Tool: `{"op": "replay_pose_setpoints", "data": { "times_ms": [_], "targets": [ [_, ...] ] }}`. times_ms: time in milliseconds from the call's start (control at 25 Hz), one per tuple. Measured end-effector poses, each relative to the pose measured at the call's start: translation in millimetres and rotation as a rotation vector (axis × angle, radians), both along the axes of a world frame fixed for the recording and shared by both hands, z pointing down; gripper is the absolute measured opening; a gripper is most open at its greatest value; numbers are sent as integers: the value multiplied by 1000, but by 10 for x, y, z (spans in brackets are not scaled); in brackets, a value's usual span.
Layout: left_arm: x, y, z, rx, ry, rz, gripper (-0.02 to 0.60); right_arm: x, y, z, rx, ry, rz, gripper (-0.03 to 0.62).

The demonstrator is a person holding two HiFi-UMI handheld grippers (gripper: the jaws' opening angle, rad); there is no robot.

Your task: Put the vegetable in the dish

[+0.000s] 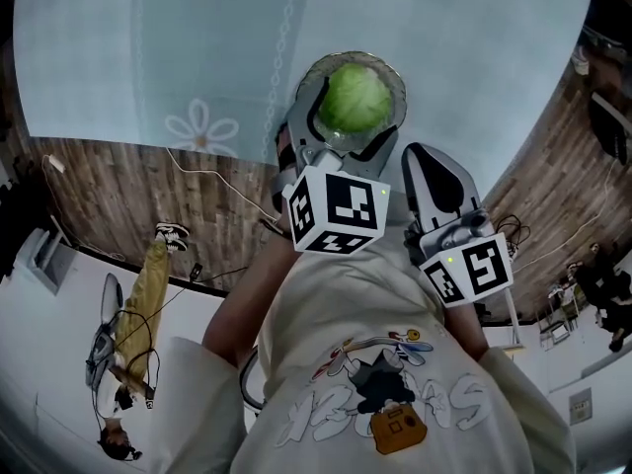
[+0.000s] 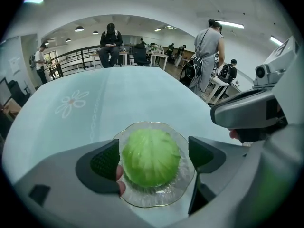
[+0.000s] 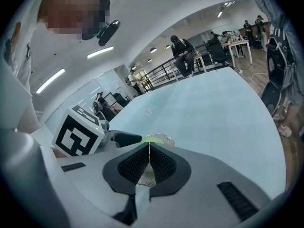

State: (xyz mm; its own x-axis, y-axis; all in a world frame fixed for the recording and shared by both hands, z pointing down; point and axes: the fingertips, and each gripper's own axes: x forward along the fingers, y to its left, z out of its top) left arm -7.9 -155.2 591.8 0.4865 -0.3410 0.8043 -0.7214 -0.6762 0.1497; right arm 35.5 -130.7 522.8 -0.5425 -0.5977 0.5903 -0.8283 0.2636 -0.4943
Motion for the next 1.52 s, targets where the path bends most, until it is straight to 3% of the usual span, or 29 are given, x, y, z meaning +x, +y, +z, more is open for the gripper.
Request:
{"op": "replay_pose_setpoints", "data": {
  "times_ms": [80, 160, 240, 440, 560, 720, 1000, 1280, 1520],
  "targets": [
    [-25, 48, -90, 9, 16, 4, 430, 10, 23, -41, 9, 12, 3, 23],
    [-62, 111, -176, 25, 28, 8, 343, 23, 55, -87, 23, 29, 7, 23],
    [-127, 197, -276, 48, 25, 8, 315, 32, 104, -167, 43, 37, 17, 23],
    [-282, 432, -562, 89, 9, -22, 93, 120, 215, -410, 72, 9, 89, 23],
    [-361, 538, -713, 63, 47, -53, 8, 128, 200, -585, 111, 35, 106, 23],
    [-433, 777, -957, 5, 148, -98, 8, 124, 278, -860, 174, 67, 126, 23],
    [-667, 1026, -1540, 68, 243, -140, 8, -26, 388, -1405, 293, 97, 128, 23],
    [-1033, 952, -2097, 275, 290, -200, 8, -390, 473, -1685, 384, 89, 64, 23],
    [-1087, 1091, -2299, 335, 336, -192, 8, -642, 615, -1929, 447, 74, 7, 22]
  ]
}}
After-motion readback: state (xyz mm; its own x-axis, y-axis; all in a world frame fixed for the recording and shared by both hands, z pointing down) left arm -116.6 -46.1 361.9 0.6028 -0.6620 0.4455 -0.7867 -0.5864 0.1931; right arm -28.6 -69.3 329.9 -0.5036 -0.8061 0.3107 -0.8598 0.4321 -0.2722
